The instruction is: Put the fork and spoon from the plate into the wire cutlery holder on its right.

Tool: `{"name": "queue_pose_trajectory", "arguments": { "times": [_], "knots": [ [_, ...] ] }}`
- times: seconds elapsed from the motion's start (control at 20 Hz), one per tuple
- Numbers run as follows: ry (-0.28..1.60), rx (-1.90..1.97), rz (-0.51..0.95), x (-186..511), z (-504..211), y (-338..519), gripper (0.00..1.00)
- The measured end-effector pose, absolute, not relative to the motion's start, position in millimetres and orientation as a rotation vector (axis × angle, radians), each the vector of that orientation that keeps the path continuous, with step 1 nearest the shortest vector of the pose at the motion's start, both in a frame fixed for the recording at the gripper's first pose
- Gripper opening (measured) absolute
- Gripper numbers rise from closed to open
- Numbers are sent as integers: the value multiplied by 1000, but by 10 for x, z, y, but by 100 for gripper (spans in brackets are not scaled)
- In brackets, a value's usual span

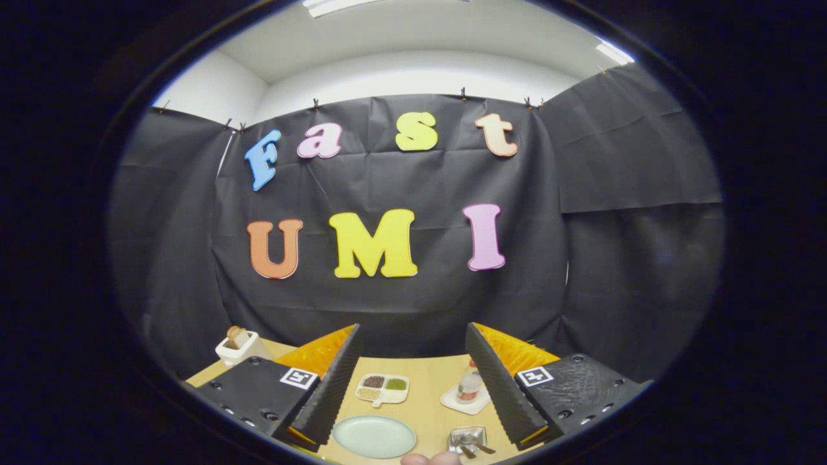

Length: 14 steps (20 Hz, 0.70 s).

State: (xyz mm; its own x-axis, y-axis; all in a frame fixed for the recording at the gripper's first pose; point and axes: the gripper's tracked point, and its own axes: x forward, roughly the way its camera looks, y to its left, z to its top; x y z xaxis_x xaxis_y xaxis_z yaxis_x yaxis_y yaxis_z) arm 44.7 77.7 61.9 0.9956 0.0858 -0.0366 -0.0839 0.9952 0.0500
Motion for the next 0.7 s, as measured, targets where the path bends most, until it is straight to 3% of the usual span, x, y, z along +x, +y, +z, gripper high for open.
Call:
{"name": "queue_pose_trajectory", "arguments": {
  "times": [0.7],
  "knots": [
    [24,39,131,490,674,1007,96]
  ]
}}
